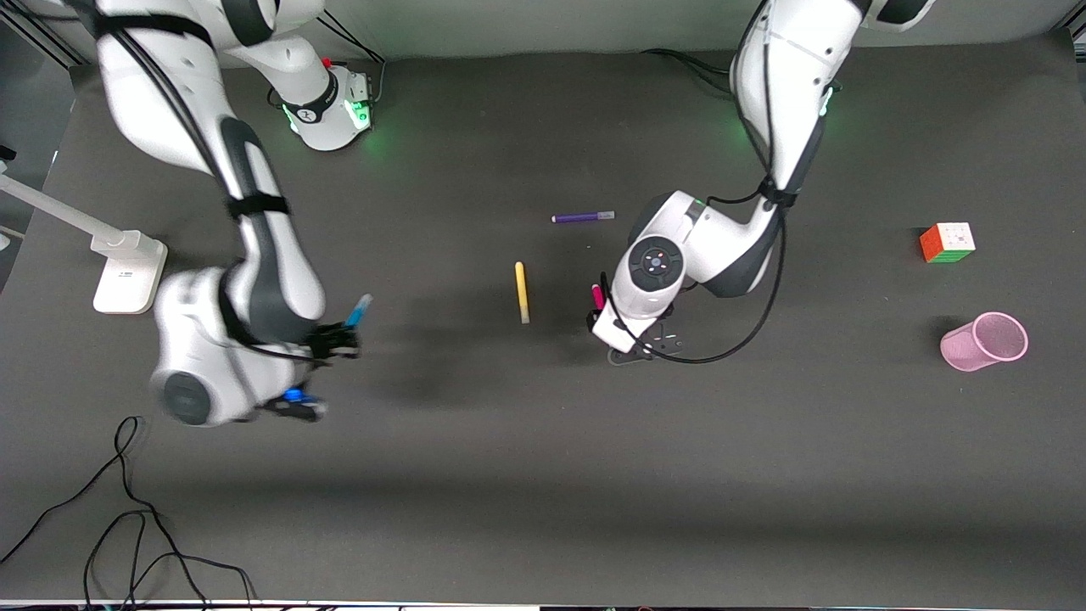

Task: Place pink and blue markers in matching cups
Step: 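Carry the blue marker over the blue cup while the left gripper grasps the pink marker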

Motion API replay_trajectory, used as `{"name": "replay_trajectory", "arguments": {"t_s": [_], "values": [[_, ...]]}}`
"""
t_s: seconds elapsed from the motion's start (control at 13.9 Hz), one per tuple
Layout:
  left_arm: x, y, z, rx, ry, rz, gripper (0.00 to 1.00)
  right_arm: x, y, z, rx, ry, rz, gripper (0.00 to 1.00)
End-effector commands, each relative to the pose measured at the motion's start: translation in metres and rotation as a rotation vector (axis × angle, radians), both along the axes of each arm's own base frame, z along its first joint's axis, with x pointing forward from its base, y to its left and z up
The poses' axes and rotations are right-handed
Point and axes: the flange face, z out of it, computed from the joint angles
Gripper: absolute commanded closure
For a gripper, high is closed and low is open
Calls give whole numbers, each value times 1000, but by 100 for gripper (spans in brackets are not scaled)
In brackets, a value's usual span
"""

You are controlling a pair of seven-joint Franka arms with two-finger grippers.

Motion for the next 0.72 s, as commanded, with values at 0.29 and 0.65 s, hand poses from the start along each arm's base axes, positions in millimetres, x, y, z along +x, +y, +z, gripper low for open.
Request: {"name": "replay_trajectory", "arguments": {"t_s": [0.29, 0.65], "values": [[-16, -23, -33, 2, -16, 24, 9, -8, -95, 84, -121, -307, -80, 100], [-18, -28, -45, -6, -34, 29, 16, -69, -151, 80, -121, -438, -32, 100]]}}
